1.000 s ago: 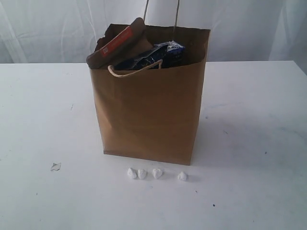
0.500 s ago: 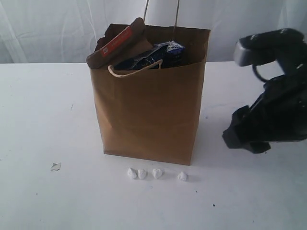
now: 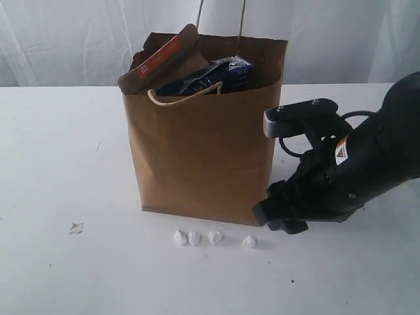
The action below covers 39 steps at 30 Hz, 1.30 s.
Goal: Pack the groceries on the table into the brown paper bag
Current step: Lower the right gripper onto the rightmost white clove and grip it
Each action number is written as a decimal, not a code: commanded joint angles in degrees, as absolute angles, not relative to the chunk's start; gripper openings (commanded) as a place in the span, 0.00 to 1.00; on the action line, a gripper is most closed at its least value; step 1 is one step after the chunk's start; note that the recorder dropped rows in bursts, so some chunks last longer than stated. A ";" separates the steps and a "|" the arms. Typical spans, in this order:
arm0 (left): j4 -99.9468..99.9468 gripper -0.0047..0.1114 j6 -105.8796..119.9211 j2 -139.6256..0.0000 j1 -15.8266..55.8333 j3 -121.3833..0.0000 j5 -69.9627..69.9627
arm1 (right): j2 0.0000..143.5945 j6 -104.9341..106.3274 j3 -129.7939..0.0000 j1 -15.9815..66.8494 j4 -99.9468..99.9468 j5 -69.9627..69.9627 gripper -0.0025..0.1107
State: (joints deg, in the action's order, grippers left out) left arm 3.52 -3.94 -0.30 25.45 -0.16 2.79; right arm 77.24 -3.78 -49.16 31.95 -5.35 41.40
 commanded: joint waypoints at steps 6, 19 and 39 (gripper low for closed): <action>4.11 0.04 -3.97 0.00 25.26 0.00 2.65 | 80.17 -8.16 -44.83 32.02 -5.33 33.67 0.54; 4.11 0.04 -3.97 0.00 25.26 0.00 2.65 | 90.64 -9.23 -44.75 32.10 -5.77 28.66 0.54; 4.11 0.04 -3.97 0.00 25.26 0.00 2.65 | 102.35 -9.23 -51.33 35.42 -6.43 22.97 0.41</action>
